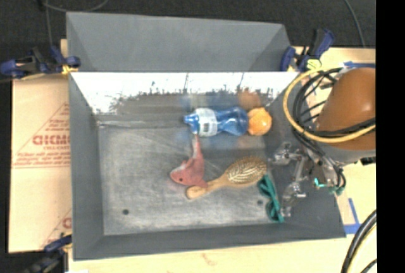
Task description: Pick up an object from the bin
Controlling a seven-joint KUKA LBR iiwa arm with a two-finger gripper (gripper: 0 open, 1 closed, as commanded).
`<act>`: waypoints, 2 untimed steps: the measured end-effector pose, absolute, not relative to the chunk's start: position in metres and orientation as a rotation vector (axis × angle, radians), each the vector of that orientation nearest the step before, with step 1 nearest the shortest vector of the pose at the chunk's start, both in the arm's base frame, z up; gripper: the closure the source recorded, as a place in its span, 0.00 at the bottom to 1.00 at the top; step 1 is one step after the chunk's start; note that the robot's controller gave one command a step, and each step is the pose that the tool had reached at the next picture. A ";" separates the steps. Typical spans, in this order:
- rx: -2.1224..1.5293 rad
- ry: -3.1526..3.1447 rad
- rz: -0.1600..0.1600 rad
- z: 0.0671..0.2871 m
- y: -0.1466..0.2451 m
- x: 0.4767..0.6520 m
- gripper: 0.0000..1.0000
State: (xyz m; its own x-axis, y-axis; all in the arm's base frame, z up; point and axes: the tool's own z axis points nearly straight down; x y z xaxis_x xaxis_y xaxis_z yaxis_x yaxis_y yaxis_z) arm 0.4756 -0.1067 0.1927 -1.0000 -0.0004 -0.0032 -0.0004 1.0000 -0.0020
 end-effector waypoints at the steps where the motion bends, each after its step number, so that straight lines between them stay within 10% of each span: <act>1: 0.091 3.130 -0.002 0.142 -0.111 0.493 0.00; 2: 0.196 3.146 0.002 0.133 -0.073 0.493 0.00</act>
Offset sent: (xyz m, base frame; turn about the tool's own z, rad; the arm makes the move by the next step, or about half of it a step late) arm 0.0229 0.0554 -0.0345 0.1421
